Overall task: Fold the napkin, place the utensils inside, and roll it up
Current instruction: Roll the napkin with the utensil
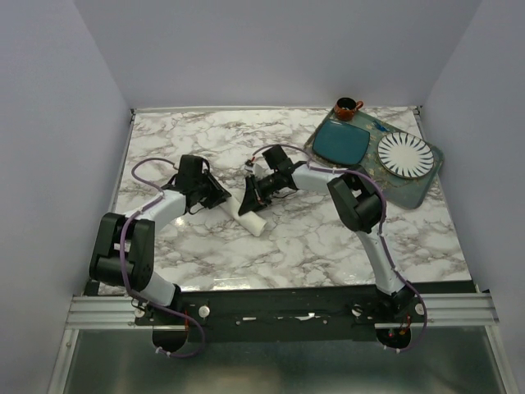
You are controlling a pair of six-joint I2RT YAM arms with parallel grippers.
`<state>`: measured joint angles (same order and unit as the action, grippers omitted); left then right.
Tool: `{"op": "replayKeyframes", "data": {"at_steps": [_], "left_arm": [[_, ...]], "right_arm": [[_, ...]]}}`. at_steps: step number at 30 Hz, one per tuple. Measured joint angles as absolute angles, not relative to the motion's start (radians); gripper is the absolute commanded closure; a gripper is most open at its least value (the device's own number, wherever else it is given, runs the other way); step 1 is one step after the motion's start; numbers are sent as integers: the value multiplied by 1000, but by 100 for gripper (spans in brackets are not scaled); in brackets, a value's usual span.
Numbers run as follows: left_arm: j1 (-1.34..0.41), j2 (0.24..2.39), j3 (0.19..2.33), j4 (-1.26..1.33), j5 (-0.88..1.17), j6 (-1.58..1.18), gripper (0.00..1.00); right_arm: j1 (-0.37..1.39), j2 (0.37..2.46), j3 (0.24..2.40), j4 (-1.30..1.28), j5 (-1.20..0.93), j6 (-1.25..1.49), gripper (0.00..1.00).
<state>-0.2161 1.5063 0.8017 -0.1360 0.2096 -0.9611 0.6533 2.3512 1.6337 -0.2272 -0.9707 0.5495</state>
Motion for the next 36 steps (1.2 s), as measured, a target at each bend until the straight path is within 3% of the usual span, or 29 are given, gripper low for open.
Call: {"op": "replayKeyframes", "data": {"at_steps": [8, 13, 17, 20, 28, 36], "left_arm": [[-216, 1571, 810, -92, 215, -988, 64], [-216, 1594, 818, -70, 220, -995, 64], [-217, 1605, 823, -64, 223, -997, 64], [-218, 1615, 823, -50, 229, -1000, 64], [-218, 1634, 831, -44, 241, -1017, 64], [-218, 1652, 846, -50, 245, -1024, 64]], "right_arm": [[653, 2331, 1634, -274, -927, 497, 41], [665, 2246, 1634, -398, -751, 382, 31], [702, 2128, 1629, -454, -567, 300, 15], [757, 2062, 1617, -458, -418, 250, 9], [985, 2046, 1581, -417, -4, 147, 7], [1033, 2107, 1556, -353, 209, 75, 8]]}}
